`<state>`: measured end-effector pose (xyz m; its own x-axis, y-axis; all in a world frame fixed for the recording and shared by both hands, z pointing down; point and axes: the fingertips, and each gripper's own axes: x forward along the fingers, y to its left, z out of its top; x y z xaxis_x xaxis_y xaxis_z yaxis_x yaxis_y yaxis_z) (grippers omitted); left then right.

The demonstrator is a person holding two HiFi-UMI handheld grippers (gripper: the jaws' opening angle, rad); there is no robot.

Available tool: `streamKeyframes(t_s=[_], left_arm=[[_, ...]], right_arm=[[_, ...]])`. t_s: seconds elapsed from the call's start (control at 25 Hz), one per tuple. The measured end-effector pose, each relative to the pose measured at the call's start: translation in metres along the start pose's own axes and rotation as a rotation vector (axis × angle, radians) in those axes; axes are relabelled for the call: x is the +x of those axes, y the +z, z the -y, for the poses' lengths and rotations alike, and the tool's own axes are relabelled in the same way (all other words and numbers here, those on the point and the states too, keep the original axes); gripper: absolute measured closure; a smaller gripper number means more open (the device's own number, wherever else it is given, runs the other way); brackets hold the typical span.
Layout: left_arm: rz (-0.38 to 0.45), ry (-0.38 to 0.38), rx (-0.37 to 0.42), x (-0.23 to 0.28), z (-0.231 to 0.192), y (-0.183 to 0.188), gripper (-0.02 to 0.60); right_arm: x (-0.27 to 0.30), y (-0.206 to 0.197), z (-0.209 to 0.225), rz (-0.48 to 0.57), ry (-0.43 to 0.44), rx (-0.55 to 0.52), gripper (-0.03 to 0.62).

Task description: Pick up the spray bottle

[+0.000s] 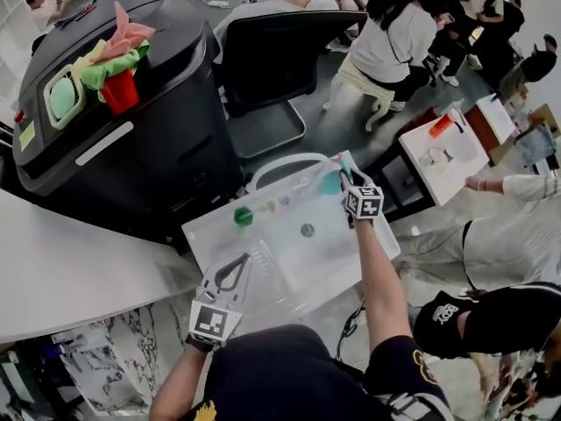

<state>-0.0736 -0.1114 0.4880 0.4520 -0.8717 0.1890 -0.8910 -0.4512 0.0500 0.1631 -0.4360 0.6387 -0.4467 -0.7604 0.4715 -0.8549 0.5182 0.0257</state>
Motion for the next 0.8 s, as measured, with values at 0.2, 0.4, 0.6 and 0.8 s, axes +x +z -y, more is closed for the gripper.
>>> streamKeyframes(t_s=[0.2,0.4,0.6,0.8], left_arm=[[0.008,-0.006,0.022,-0.007,-0.001,0.000,0.563],[0.057,-0.006,0.011,-0.012,-0.010,0.008,0.563],[0.084,-0.014,0.008,-0.015,-0.016,0.015,0.563],[0.065,-0.045,0.051,-0.017,-0.023,0.014,0.563]], right_arm=[[-0.032,0.016,-0.004,0.051,-0.019,0.023,0.507],[-0.080,0.040,-0.015,0.125,-0.040,0.070,0.507],[-0.143,0.069,-0.031,0.209,-0.039,0.130,0.507],[-0.210,0.085,-0.057,0.269,-0.025,0.144,0.507]])
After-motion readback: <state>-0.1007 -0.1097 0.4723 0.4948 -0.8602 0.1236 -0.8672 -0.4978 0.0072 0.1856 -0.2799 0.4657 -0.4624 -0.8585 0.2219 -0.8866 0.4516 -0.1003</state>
